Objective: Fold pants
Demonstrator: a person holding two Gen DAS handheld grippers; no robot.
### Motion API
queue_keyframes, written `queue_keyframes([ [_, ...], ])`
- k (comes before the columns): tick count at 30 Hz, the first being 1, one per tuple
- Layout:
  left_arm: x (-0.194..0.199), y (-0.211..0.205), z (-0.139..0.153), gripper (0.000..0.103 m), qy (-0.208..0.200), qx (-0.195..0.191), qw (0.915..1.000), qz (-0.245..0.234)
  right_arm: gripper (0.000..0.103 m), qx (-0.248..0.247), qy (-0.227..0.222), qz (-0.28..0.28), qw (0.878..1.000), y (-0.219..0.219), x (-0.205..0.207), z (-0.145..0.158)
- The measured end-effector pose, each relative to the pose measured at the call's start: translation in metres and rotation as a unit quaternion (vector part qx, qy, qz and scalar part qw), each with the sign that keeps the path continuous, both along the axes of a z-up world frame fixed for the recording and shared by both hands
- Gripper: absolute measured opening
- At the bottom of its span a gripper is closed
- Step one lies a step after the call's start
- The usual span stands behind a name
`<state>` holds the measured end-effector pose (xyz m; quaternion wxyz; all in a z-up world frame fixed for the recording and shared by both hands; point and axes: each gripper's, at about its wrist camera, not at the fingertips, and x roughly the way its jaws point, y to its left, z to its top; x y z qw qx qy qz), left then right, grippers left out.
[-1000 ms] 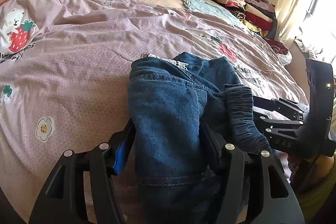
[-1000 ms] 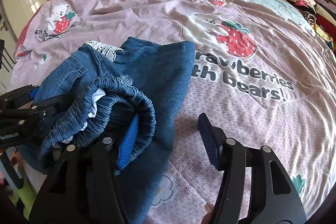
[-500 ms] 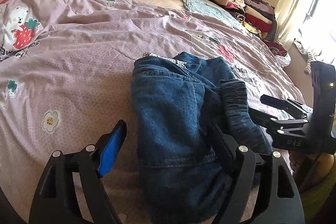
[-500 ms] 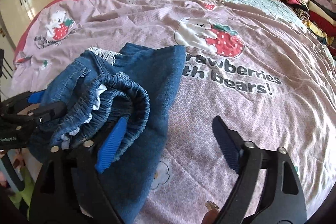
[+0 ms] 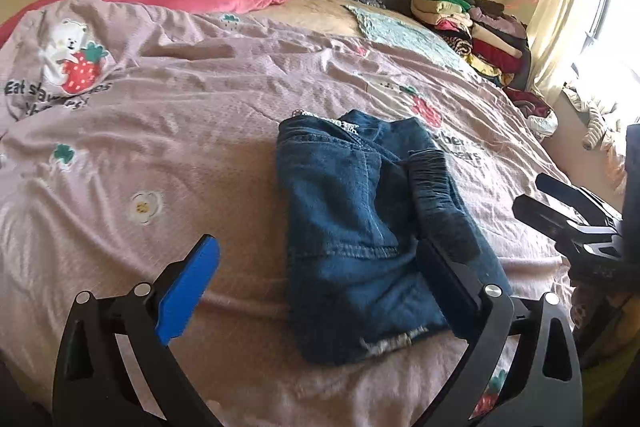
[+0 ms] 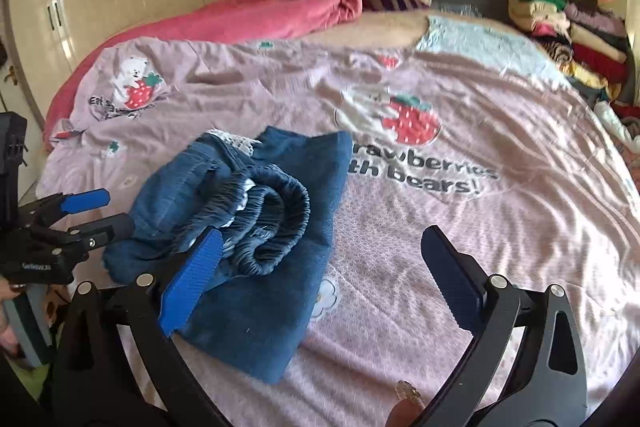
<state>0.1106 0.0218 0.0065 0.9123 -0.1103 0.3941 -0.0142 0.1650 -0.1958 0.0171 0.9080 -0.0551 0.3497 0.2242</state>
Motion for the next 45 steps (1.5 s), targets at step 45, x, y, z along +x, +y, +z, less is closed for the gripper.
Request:
queue_keyframes([
  [45,-0.128,-0.024,0.016,0.099,-0.025,0.018,0.9995,0.006,0.094,0.005,-0.045,0.005,0.999,-0.035,-0.122,0.015],
])
